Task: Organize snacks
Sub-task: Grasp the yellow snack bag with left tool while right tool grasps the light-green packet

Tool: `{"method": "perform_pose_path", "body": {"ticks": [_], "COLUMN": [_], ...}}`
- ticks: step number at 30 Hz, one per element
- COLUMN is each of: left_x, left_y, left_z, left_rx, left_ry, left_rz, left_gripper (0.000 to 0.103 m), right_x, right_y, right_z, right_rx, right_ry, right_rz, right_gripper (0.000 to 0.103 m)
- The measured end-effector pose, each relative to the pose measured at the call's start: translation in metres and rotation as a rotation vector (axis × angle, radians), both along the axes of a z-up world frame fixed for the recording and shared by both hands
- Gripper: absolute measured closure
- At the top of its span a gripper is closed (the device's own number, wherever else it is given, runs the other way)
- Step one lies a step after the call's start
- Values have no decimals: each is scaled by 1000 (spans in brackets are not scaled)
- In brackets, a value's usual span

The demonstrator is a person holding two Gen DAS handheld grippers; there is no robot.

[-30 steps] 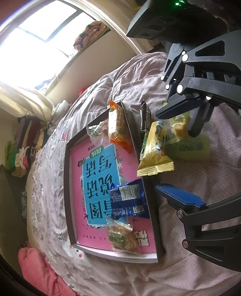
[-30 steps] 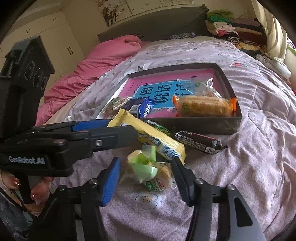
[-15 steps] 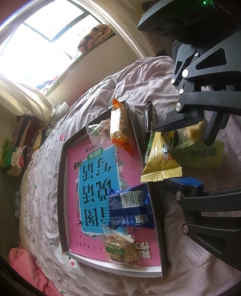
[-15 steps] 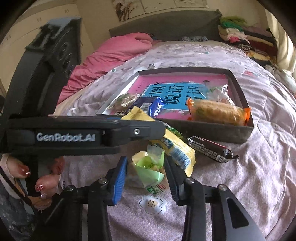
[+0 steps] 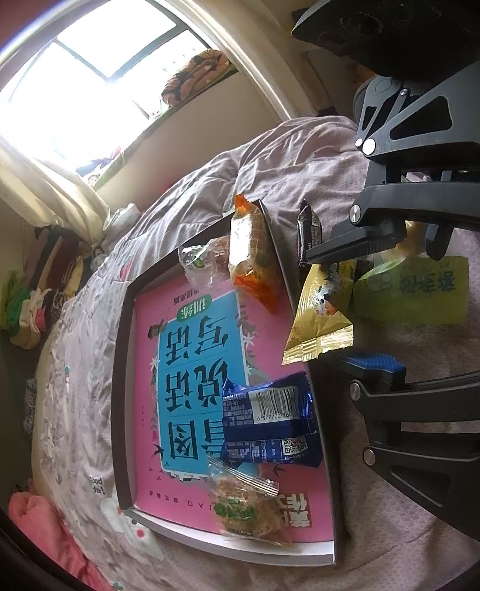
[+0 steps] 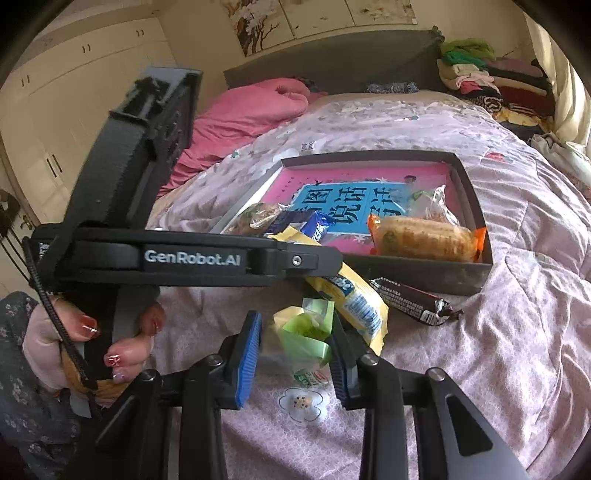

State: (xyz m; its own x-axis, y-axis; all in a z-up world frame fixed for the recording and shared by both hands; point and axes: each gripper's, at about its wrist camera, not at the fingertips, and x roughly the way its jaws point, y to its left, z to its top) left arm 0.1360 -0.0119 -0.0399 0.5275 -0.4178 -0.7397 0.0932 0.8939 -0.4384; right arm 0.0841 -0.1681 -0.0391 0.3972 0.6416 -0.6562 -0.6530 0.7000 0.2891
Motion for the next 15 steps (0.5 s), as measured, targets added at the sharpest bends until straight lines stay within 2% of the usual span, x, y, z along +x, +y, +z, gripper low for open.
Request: {"method": "perform_pose_path", "body": {"ticks": [5, 10, 15], "left_x": [1, 2, 3], "left_y": [5, 10, 10], "left_z": [-3, -6, -6], "left_rx": [-36, -79, -108], "left_ry": [4, 13, 20], "left_rz": [16, 26, 34], "left_gripper": [72, 76, 76], "right_x": [-4, -4, -1], "right_y": [-1, 0, 0], "right_z": [3, 2, 0], "right_rx": [-8, -13, -20], "right_ry": [-14, -8, 0], "right_rz": [6, 8, -6], "right_gripper": [69, 69, 69]}}
